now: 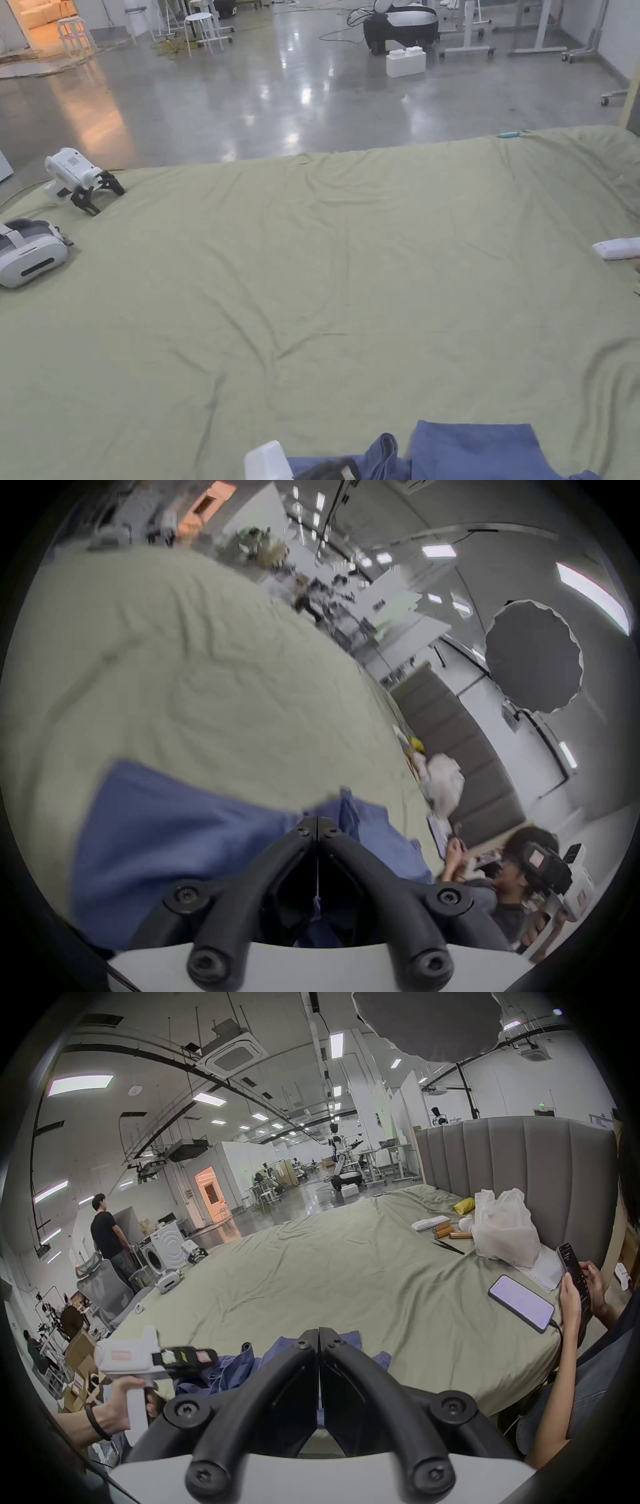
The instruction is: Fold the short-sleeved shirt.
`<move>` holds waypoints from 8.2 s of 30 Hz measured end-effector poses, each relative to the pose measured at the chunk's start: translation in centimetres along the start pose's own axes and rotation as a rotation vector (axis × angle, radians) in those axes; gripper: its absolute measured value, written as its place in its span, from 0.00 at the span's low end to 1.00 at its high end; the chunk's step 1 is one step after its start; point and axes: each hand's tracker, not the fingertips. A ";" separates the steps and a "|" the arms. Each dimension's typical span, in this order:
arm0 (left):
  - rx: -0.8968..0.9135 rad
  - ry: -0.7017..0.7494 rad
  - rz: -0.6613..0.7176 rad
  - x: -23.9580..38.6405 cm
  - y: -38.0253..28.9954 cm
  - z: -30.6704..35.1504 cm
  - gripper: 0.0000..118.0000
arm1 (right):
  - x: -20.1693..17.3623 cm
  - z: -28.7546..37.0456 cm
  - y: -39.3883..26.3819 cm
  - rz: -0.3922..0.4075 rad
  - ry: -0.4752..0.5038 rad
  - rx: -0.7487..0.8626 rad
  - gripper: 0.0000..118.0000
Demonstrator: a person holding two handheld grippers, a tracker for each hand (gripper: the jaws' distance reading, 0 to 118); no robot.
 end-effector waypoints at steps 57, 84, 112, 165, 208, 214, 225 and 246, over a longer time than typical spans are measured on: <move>-0.066 -0.003 -0.254 10.8 -1.5 -3.9 0.60 | 1.8 1.4 -1.5 -0.052 -0.048 -0.040 0.00; 0.092 0.010 -0.197 5.4 2.7 5.2 0.86 | -3.9 -17.8 -5.4 0.082 0.195 -0.505 0.00; 0.110 0.222 -0.015 -10.7 14.9 18.5 0.20 | -3.8 -16.8 -4.7 -0.108 0.173 -0.520 0.00; 0.864 0.521 -0.821 20.1 1.1 23.5 0.85 | -6.3 0.9 8.2 0.285 -0.110 0.406 0.82; 0.847 0.514 -0.809 19.6 1.1 23.5 1.00 | -6.8 0.9 8.0 0.264 -0.040 0.410 1.00; 0.848 0.515 -0.804 19.7 1.1 23.6 1.00 | -6.9 1.0 8.1 0.264 -0.037 0.410 1.00; 0.855 0.512 -0.794 19.7 1.1 23.9 1.00 | -7.2 1.0 8.2 0.267 -0.022 0.393 1.00; 0.827 0.487 -0.782 19.7 1.0 23.7 1.00 | -10.4 1.8 10.5 0.029 -0.048 0.188 1.00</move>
